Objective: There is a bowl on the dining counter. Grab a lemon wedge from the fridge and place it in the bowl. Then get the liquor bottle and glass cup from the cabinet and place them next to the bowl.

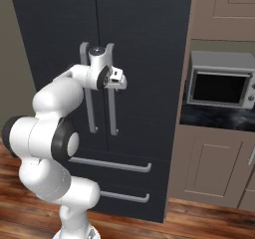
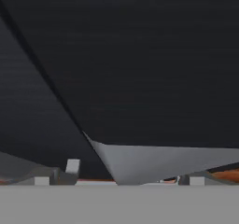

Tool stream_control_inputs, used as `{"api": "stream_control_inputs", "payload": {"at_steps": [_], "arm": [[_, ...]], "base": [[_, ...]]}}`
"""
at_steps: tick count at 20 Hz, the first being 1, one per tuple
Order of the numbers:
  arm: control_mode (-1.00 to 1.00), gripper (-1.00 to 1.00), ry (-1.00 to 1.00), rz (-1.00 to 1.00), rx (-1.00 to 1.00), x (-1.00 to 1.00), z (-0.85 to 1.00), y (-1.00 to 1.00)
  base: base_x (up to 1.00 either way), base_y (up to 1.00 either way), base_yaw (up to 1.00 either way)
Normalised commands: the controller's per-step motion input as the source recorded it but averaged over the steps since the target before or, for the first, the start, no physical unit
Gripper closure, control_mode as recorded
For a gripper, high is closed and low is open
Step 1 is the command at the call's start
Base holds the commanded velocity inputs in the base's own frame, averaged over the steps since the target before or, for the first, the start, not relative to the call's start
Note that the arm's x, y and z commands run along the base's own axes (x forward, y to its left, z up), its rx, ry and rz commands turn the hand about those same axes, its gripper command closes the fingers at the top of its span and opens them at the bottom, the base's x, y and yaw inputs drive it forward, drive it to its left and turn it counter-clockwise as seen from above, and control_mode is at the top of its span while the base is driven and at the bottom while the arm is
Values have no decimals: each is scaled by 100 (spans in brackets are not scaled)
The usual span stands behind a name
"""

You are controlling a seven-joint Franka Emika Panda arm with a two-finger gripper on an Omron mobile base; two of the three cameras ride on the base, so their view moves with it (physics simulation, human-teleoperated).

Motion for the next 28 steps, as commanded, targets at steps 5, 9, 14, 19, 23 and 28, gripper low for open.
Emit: {"api": "stream_control_inputs", "payload": {"at_steps": [5, 9, 14, 19, 23, 28], "arm": [[-100, -100, -1, 0, 0, 4, -4, -2], [-100, -100, -1, 0, 0, 0, -3, -6], [-100, -100, -10, 0, -1, 0, -13, -15], [-100, -100, -11, 0, 0, 5, -16, -8], [-100, -100, -6, 0, 0, 25, -17, 0], [-100, -100, -2, 0, 0, 39, -16, 0]], "base": [[0, 0, 0], [0, 0, 0], [0, 0, 0], [0, 0, 0], [0, 0, 0], [0, 0, 0]]}}
